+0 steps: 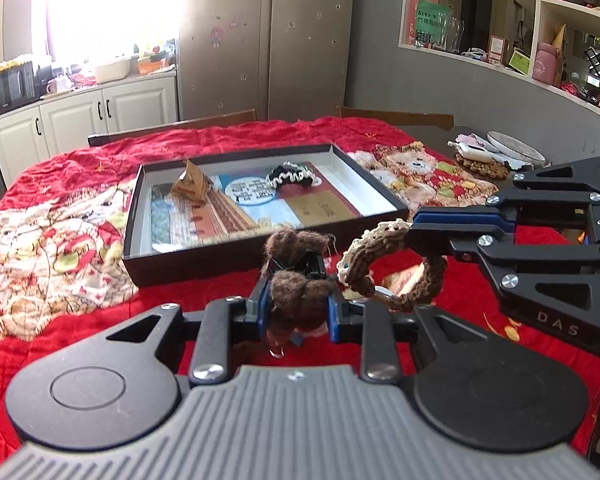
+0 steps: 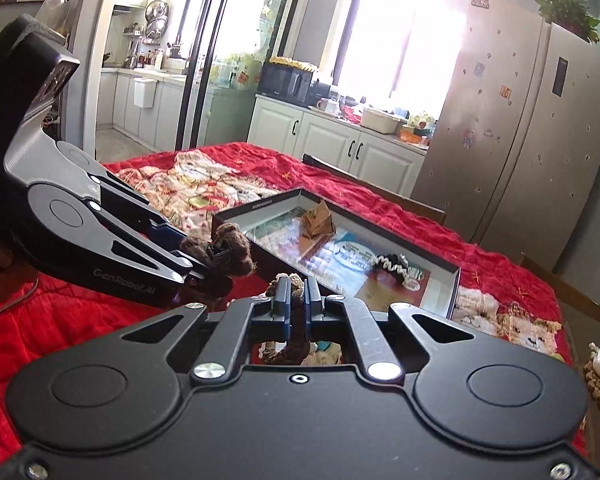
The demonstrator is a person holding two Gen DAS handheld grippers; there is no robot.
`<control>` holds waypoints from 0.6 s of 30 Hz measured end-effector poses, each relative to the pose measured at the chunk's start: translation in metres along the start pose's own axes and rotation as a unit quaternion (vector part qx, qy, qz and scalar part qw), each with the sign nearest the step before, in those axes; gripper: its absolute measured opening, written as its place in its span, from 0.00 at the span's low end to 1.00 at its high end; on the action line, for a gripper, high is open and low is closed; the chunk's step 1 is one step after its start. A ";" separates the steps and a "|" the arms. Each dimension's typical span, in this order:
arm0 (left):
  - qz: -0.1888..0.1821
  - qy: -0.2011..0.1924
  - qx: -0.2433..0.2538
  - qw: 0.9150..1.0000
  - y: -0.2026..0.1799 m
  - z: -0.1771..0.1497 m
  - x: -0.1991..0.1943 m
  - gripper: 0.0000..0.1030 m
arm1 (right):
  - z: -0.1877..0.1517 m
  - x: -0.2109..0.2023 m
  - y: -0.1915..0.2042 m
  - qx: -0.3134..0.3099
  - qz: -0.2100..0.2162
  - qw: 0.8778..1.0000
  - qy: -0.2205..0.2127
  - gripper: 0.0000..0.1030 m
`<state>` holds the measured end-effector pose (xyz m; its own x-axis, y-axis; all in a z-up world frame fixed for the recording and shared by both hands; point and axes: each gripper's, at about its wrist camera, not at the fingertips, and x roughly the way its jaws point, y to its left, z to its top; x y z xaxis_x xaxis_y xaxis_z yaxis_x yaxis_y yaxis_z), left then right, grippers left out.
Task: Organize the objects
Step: 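Lift and carry the knit piece and braided ring over the box with both tools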
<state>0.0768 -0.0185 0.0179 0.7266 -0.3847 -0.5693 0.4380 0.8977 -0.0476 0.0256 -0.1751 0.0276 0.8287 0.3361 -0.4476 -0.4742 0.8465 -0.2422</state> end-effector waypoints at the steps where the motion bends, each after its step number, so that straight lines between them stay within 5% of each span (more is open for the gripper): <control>1: 0.002 -0.002 0.001 1.000 0.000 0.002 0.000 0.30 | 0.002 0.001 -0.002 0.001 -0.001 1.000 -0.002 0.06; 18: 0.033 -0.015 0.014 0.999 0.017 0.049 0.029 0.30 | 0.042 0.025 -0.039 0.023 -0.016 0.999 -0.022 0.06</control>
<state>0.1308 -0.0250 0.0409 0.7700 -0.3311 -0.5453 0.4026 0.9153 0.0128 0.0774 -0.1820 0.0615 0.8561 0.3245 -0.4023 -0.4334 0.8748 -0.2164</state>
